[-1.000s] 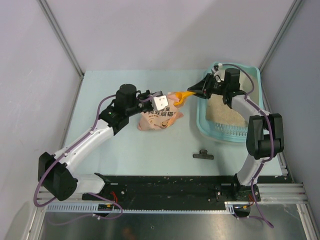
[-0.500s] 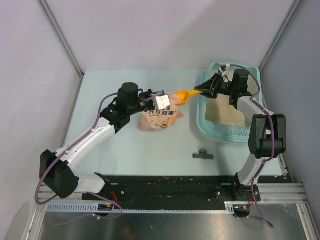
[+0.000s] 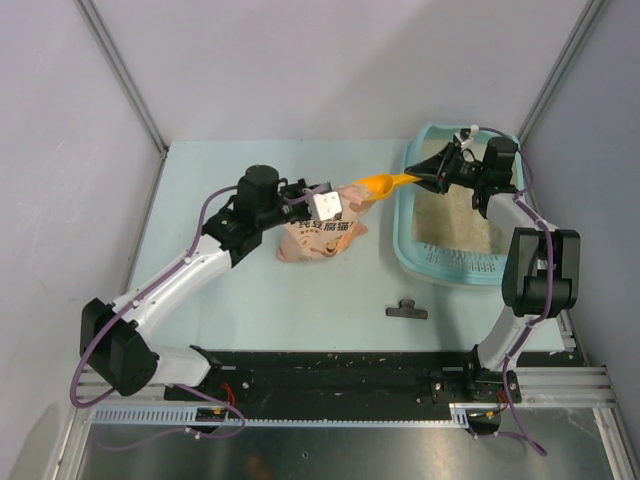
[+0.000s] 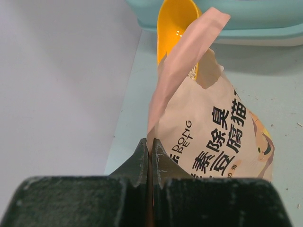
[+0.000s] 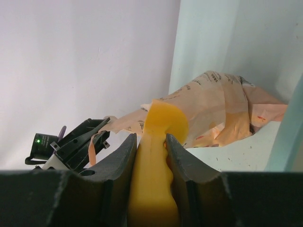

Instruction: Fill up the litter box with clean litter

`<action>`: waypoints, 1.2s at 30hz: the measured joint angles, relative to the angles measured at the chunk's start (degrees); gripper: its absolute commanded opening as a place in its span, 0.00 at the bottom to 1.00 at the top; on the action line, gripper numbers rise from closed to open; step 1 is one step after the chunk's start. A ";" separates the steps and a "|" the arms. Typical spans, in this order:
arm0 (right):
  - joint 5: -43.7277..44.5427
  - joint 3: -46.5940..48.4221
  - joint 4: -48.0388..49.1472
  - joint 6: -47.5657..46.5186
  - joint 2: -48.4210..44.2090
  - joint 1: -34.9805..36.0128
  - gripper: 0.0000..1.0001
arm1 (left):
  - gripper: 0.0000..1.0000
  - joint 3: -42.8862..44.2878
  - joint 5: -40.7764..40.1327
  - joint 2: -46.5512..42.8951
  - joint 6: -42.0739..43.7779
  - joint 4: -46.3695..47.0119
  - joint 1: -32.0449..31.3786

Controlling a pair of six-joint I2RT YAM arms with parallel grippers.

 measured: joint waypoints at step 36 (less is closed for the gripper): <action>-8.50 -0.02 11.54 10.56 1.18 -13.64 0.00 | 0.00 7.72 -0.74 8.63 0.96 -1.79 -0.20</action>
